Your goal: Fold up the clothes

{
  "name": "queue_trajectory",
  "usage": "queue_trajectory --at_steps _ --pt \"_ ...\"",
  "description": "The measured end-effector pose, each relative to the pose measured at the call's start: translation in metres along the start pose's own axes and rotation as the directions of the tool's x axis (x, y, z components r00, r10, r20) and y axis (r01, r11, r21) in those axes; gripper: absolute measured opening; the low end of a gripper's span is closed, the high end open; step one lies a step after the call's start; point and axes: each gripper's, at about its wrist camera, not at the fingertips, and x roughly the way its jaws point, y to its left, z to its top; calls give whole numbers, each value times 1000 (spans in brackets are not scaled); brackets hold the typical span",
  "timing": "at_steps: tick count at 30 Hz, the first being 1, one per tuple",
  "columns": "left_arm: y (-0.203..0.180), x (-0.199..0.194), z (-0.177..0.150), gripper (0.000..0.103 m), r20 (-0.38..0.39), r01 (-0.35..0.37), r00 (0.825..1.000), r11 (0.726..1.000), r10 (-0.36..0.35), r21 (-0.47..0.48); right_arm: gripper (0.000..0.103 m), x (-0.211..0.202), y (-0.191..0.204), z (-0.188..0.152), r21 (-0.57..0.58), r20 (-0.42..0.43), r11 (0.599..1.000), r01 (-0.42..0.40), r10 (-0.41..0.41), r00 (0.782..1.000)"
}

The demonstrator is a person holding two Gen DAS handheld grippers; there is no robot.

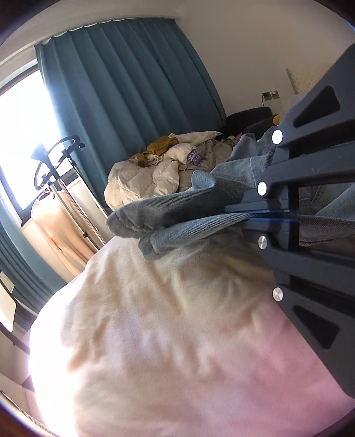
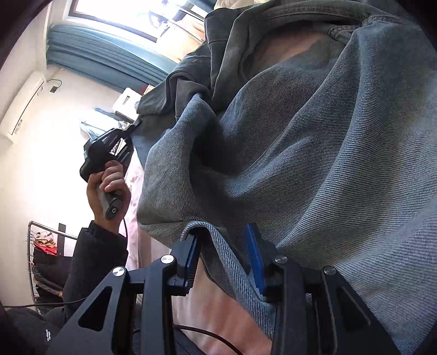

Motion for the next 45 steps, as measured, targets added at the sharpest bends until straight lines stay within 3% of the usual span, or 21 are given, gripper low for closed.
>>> queue_trajectory --at_steps 3,6,9,14,15,19,21,25,28,32,37,40,45 --pt "6 -54 0 1 99 32 995 997 -24 -73 33 -4 3 -2 -15 15 1000 16 -16 1000" --pt "22 -97 -7 1 144 22 990 991 -2 -135 33 -11 5 -7 -21 25 1000 23 -23 999" --pt "39 -138 -26 1 169 -84 980 985 110 -150 33 -20 7 -13 -26 32 999 36 -35 999" --pt "81 -188 -58 1 132 -252 948 935 291 -250 33 -41 11 -27 -6 57 1000 26 -25 998" --pt "87 -191 -63 1 112 -269 945 925 308 -269 33 -47 13 -29 -10 69 1000 28 -28 997" --pt "73 -199 -76 3 78 -295 944 927 320 -232 33 -76 20 -35 -23 142 998 50 -46 989" --pt "60 -206 -83 13 90 -297 943 933 320 -205 33 -93 22 -37 -19 195 998 64 -59 979" --pt "40 -225 -104 26 134 -322 932 939 337 -117 34 -128 25 -29 62 346 994 87 -103 933" --pt "26 -235 -124 44 127 -313 941 950 313 -20 46 -178 -3 -31 222 474 972 81 -180 862" --pt "-1 -236 -150 47 120 -299 951 946 284 128 54 -234 -69 -30 478 571 877 -44 -272 775" --pt "-44 -199 -171 48 46 -280 958 896 282 345 57 -267 -143 -38 664 596 711 -231 -317 737" --pt "-68 -171 -180 48 -8 -231 966 873 260 430 59 -272 -169 -33 694 599 674 -251 -349 720" --pt "-96 -120 -188 48 -64 -181 969 858 240 481 59 -272 -205 -23 734 573 636 -238 -392 720"
